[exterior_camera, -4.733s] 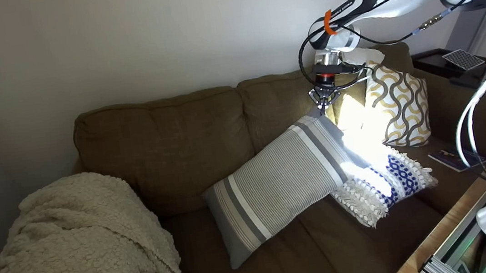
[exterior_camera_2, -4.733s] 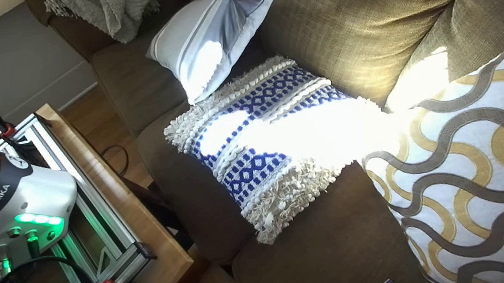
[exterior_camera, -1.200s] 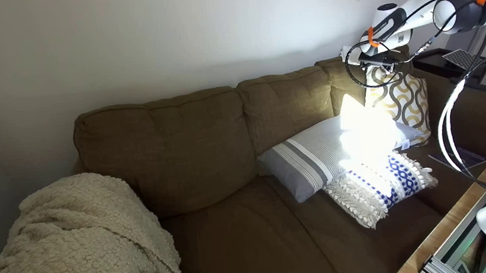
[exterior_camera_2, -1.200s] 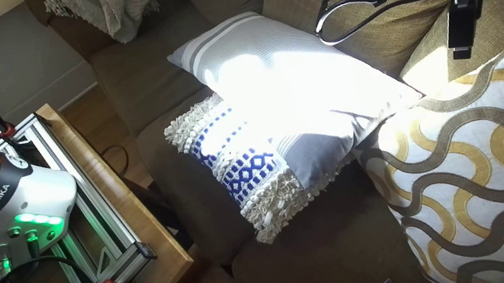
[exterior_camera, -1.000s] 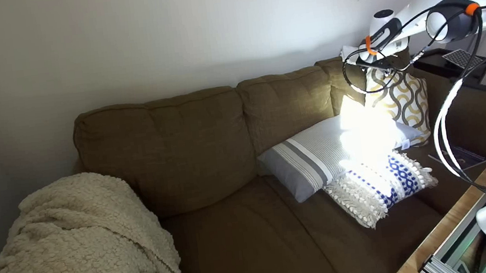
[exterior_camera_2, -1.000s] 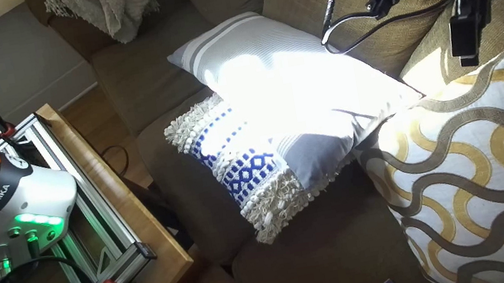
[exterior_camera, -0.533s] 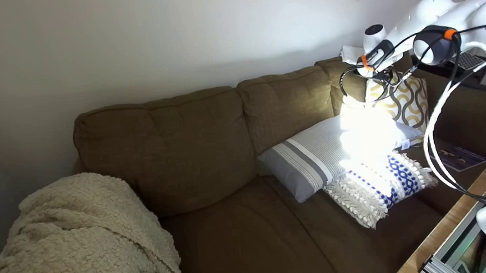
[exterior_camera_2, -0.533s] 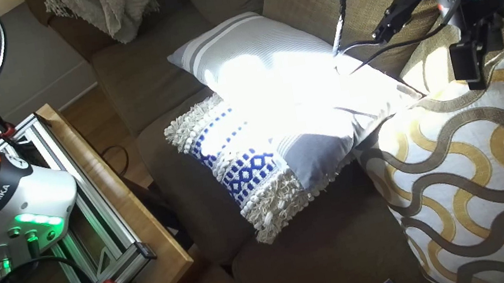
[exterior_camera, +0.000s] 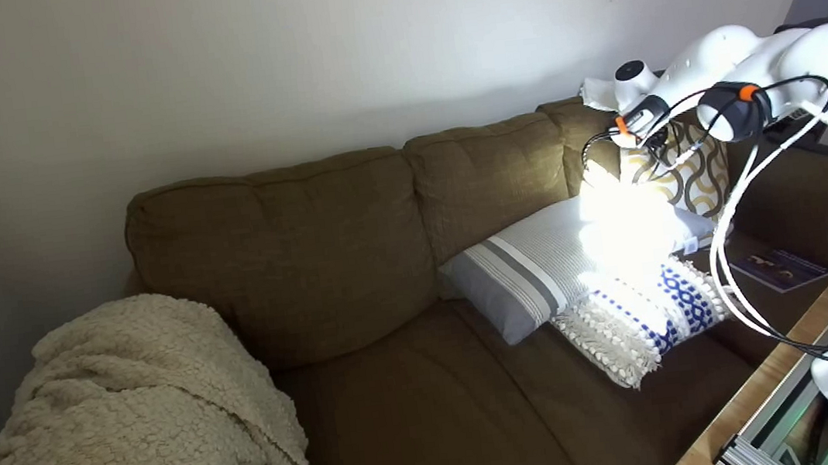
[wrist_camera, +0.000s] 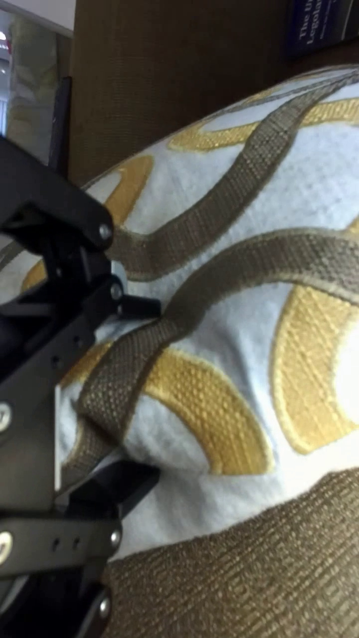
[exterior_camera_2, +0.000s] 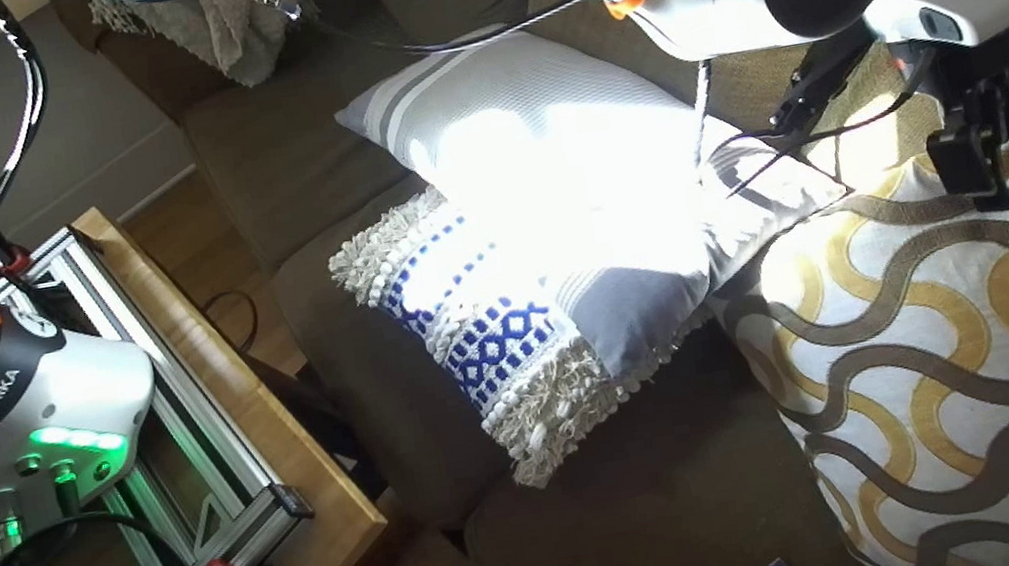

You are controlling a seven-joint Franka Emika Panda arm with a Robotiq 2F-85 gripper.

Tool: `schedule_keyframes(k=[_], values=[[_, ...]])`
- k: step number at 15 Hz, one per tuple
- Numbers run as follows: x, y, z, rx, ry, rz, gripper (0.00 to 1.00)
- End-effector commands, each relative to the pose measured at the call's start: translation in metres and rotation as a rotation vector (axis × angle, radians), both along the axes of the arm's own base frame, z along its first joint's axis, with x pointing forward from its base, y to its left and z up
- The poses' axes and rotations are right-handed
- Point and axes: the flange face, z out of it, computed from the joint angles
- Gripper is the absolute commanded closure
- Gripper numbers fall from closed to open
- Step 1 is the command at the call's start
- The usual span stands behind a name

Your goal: Put the brown pillow on the left corner of the couch then put the gray pillow on the blue pillow

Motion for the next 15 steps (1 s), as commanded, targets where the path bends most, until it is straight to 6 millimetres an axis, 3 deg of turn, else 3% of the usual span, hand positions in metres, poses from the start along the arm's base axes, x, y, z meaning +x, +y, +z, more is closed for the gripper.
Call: schedule_keyframes(k=[1, 7, 13, 15], values=[[-0.002, -0.020, -0.004, -0.080, 0.009, 0.023, 0.56], [-0.020, -0.058, 0.040, -0.149, -0.023, -0.014, 0.99], [-0.039, -0.091, 0.093, -0.269, -0.074, -0.062, 0.97], [-0.051, -0.106, 0.103, -0.284, -0.095, -0.122, 0.97]])
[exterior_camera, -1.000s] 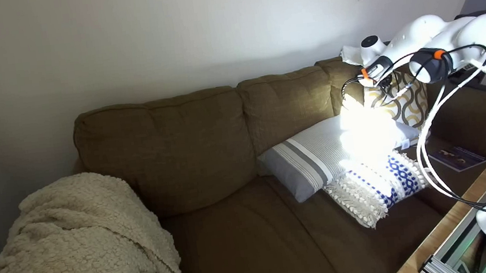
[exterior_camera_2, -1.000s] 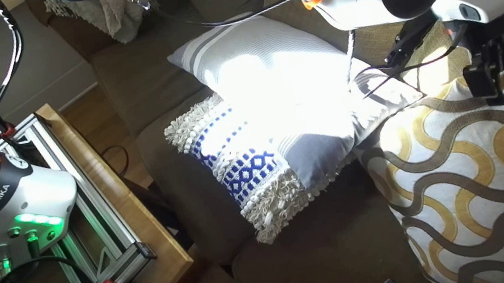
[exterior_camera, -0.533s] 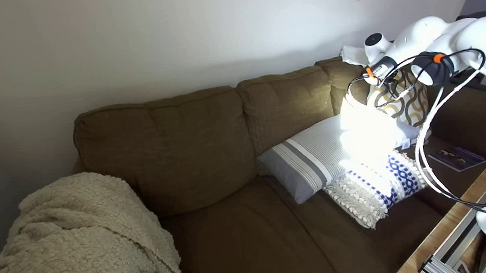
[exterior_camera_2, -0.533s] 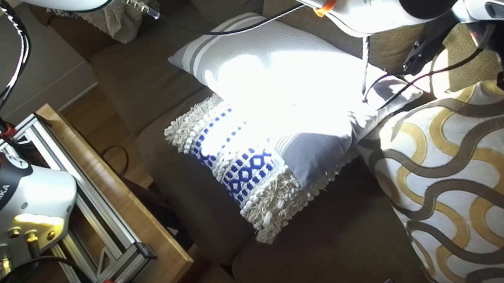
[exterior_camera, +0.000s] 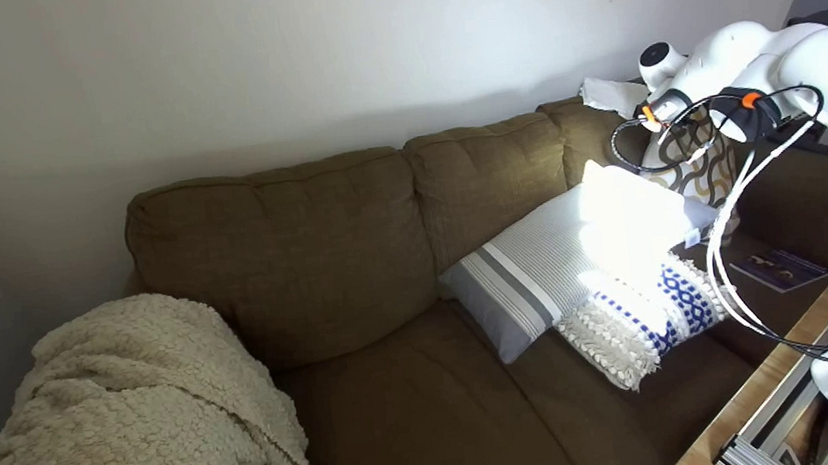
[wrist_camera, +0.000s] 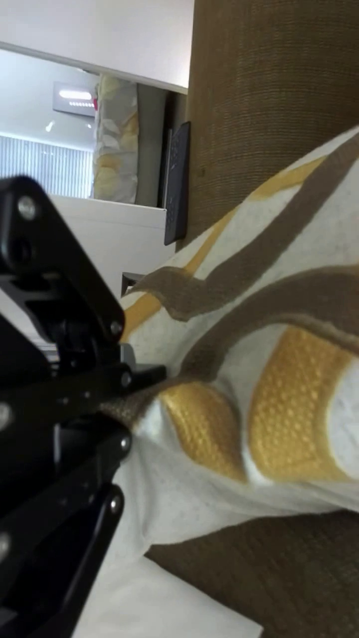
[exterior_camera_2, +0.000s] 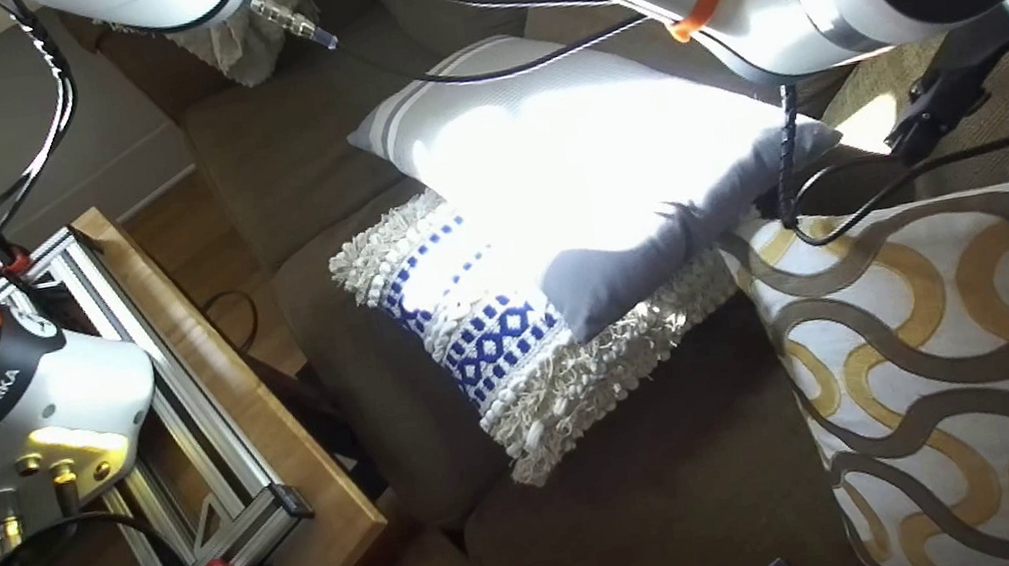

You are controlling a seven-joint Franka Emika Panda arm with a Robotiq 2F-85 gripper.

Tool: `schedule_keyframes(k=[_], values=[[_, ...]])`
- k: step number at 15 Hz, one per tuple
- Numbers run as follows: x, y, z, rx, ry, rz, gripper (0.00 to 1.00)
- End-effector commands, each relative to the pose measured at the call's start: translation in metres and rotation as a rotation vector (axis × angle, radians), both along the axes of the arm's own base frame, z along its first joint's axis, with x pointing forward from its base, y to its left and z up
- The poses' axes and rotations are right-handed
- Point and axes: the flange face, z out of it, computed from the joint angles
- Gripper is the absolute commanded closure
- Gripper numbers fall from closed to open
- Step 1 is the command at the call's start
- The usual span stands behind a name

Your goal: Put the brown pillow on the left corner of the couch then put the gray pillow on the blue pillow

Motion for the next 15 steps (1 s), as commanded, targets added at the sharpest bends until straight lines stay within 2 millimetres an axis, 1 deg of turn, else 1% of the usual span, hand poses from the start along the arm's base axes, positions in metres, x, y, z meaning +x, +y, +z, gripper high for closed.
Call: schedule_keyframes(k=[1, 4, 6, 9, 10, 12, 15], values=[[-0.024, -0.036, 0.045, -0.086, -0.079, -0.075, 0.97], [-0.040, -0.054, 0.057, -0.093, -0.131, -0.169, 0.97], [-0.051, -0.065, 0.063, -0.060, -0.199, -0.261, 0.97], [-0.057, -0.071, 0.066, 0.012, -0.286, -0.376, 0.97], [-0.057, -0.071, 0.065, 0.044, -0.313, -0.411, 0.97], [-0.051, -0.063, 0.065, 0.105, -0.366, -0.472, 0.97], [-0.038, -0.045, 0.077, 0.193, -0.433, -0.517, 0.97]])
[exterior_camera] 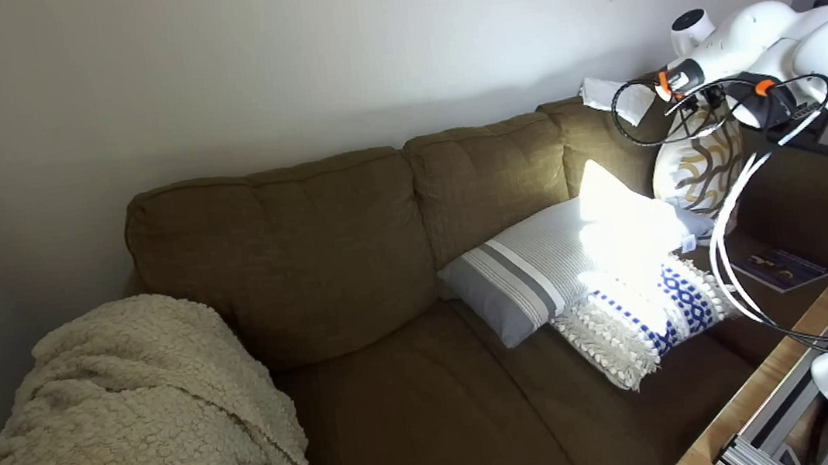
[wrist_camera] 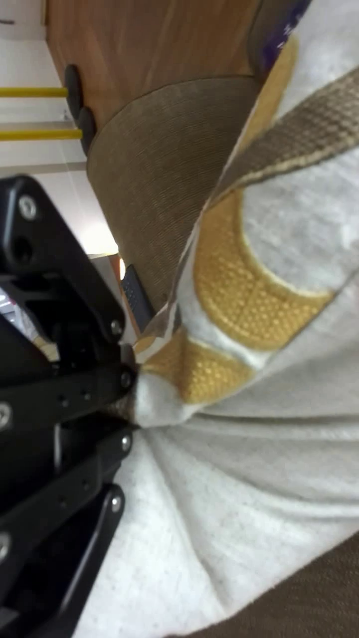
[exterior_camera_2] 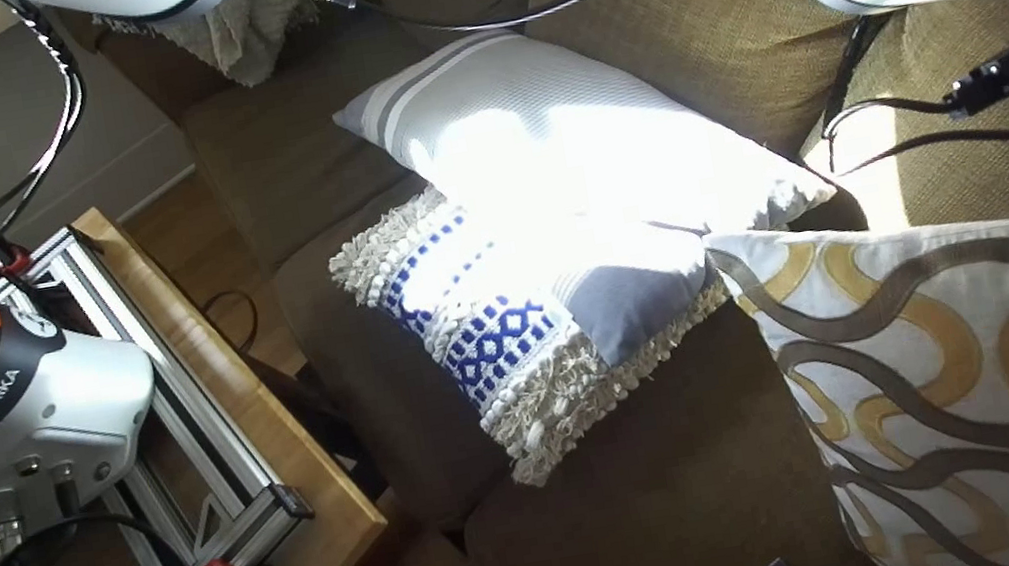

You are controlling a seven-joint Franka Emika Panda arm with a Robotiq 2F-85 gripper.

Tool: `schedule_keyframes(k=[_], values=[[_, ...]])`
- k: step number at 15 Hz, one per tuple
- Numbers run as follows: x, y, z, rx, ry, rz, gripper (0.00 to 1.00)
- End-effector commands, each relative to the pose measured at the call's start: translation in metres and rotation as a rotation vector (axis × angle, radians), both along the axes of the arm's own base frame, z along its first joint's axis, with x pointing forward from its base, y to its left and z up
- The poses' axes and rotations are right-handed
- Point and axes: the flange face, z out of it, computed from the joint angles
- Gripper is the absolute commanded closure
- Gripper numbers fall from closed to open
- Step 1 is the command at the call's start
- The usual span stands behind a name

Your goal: Put the brown pillow on the left corner of the couch then put the gray pillow on the blue pillow

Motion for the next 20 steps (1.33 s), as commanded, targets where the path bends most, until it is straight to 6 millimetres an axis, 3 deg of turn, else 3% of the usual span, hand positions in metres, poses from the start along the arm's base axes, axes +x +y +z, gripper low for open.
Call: schedule_keyframes(k=[1, 5, 9, 12, 16, 19, 20], values=[[0.007, 0.008, 0.031, 0.064, -0.119, -0.047, 0.97], [-0.002, 0.003, 0.056, 0.106, -0.162, -0.070, 0.97], [-0.026, -0.011, 0.092, 0.137, -0.274, -0.190, 0.97], [-0.043, -0.020, 0.105, 0.199, -0.310, -0.286, 0.97], [-0.052, -0.034, 0.095, 0.270, -0.288, -0.315, 0.97], [-0.053, -0.045, 0.065, 0.293, -0.278, -0.291, 0.97], [-0.054, -0.048, 0.063, 0.293, -0.281, -0.291, 0.97]])
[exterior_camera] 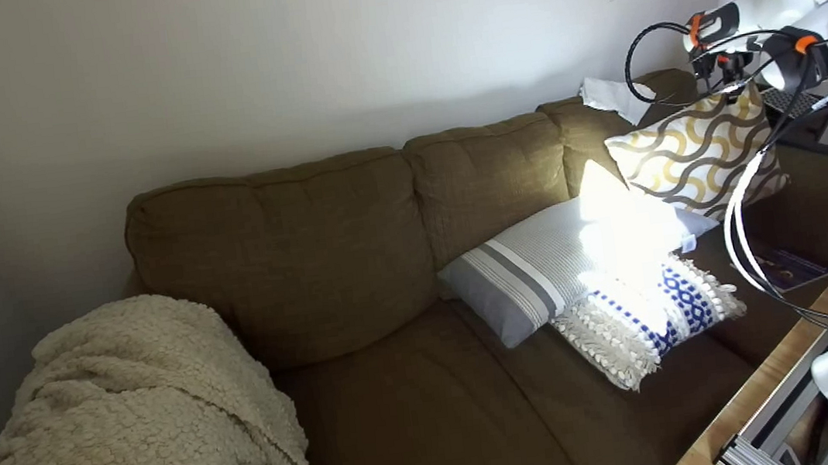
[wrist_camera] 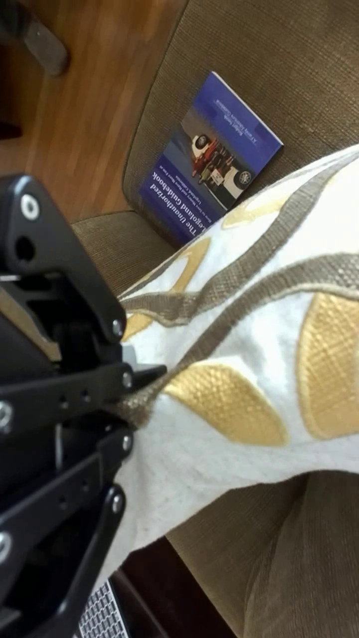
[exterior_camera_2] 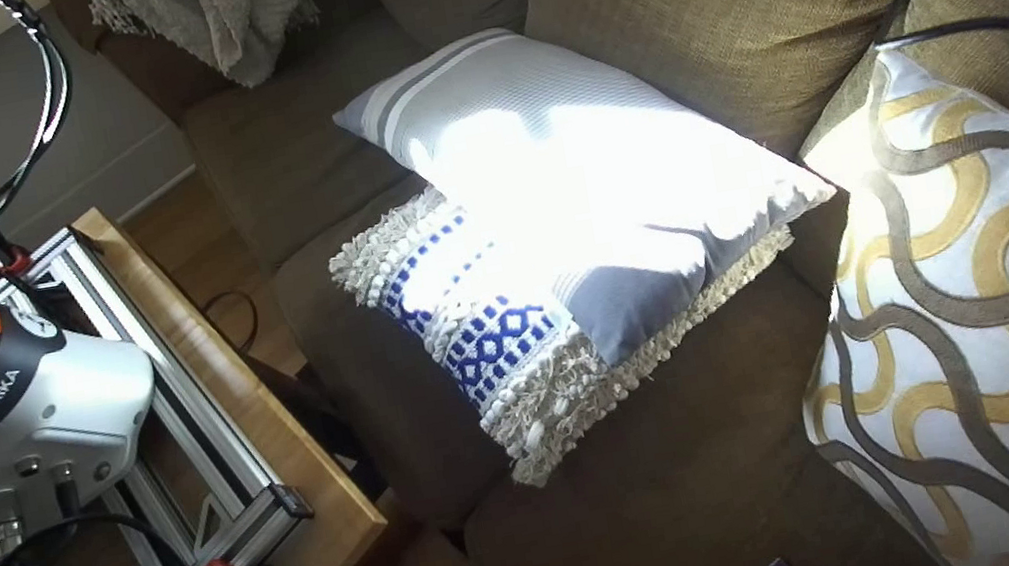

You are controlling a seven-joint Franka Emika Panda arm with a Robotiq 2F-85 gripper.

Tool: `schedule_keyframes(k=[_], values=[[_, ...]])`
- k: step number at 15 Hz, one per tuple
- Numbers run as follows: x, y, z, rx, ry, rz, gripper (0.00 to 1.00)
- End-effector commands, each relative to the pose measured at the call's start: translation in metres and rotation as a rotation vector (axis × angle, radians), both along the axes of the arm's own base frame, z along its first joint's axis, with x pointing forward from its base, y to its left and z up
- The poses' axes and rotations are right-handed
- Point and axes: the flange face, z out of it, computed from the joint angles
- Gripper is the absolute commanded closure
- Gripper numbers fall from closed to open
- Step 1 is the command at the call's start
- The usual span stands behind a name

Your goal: Put the brown pillow on the left corner of the couch then put the gray pillow on the blue pillow

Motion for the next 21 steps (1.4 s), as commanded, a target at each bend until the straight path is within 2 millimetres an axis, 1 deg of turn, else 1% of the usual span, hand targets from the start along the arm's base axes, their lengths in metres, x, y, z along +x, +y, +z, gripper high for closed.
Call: schedule_keyframes(k=[1, 2, 4, 6, 8, 9, 11, 16, 18, 21], values=[[-0.006, -0.022, -0.005, -0.011, -0.036, -0.007, 0.65], [-0.007, -0.026, -0.004, -0.020, -0.038, -0.010, 0.64], [-0.011, -0.035, -0.003, -0.052, -0.056, -0.016, 0.51], [-0.012, -0.043, 0.011, -0.101, -0.088, -0.017, 0.35], [-0.008, -0.047, 0.022, -0.129, -0.121, 0.012, 0.22], [-0.003, -0.043, 0.026, -0.118, -0.133, 0.060, 0.13], [0.007, -0.028, 0.034, -0.038, -0.125, 0.186, 0.00], [0.040, 0.020, 0.050, 0.049, -0.028, 0.447, 0.00], [0.053, 0.041, 0.057, 0.075, 0.009, 0.552, 0.00], [0.074, 0.078, 0.061, 0.105, 0.061, 0.714, 0.00]])
